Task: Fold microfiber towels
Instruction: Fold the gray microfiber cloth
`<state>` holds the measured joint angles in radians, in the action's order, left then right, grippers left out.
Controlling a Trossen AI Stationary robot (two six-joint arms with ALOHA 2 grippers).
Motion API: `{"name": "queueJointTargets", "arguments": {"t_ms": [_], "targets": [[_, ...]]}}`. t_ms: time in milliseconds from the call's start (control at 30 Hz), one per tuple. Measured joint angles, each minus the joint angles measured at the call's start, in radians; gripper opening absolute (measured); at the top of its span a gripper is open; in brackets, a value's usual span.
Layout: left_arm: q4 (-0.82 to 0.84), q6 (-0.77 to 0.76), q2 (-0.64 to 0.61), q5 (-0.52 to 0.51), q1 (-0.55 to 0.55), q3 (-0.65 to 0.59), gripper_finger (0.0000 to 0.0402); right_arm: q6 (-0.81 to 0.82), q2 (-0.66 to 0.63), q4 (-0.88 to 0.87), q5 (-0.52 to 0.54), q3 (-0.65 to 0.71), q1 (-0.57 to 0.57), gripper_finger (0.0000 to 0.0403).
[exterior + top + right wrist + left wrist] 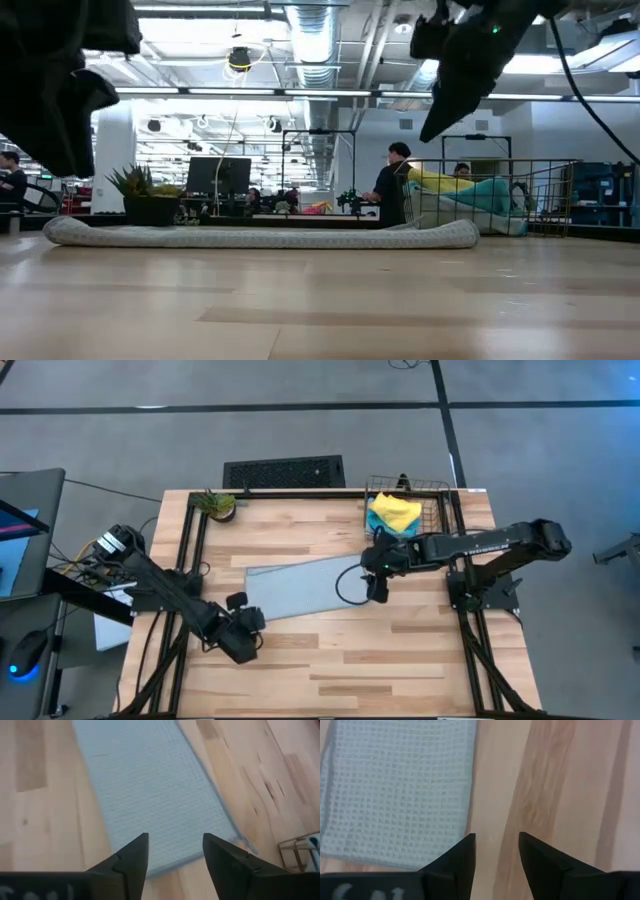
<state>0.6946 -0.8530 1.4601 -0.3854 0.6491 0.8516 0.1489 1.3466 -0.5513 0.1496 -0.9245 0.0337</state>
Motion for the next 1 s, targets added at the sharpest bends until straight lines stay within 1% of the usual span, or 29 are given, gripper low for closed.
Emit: {"name": "queueJointTargets", "arguments": {"t_ms": [167, 333, 467, 567, 667, 800, 867, 1000], "targets": [[-0.001, -0.030, 0.000, -0.048, -0.002, -0.075, 0.0142, 0.001, -0.030, 0.015, 0.000, 0.000, 0.038, 0.0208], [-0.010, -0.034, 0.000, -0.038, -0.022, -0.125, 0.0142, 0.031, -0.049, 0.018, 0.001, 0.000, 0.045, 0.0207], [-0.084, 0.026, 0.000, -0.035, -0.028, -0.158, 0.0142, 0.034, -0.055, 0.020, 0.003, 0.000, 0.045, 0.0204], [-0.129, 0.075, 0.000, 0.002, -0.028, -0.192, 0.0142, 0.035, -0.055, 0.020, 0.003, 0.000, 0.044, 0.0203], [-0.121, 0.082, 0.000, 0.000, -0.028, -0.203, 0.0142, 0.035, -0.055, 0.021, 0.005, 0.000, 0.043, 0.0203], [-0.096, 0.102, 0.000, -0.062, -0.029, -0.203, 0.0142, 0.036, -0.055, 0.021, 0.005, 0.000, 0.043, 0.0203], [-0.096, 0.121, 0.000, -0.076, -0.030, -0.203, 0.0142, 0.036, -0.055, 0.021, 0.005, 0.000, 0.043, 0.0203], [-0.111, 0.155, 0.005, -0.036, -0.030, -0.203, 0.0142, 0.037, -0.055, 0.021, 0.005, 0.000, 0.043, 0.0202]]}}
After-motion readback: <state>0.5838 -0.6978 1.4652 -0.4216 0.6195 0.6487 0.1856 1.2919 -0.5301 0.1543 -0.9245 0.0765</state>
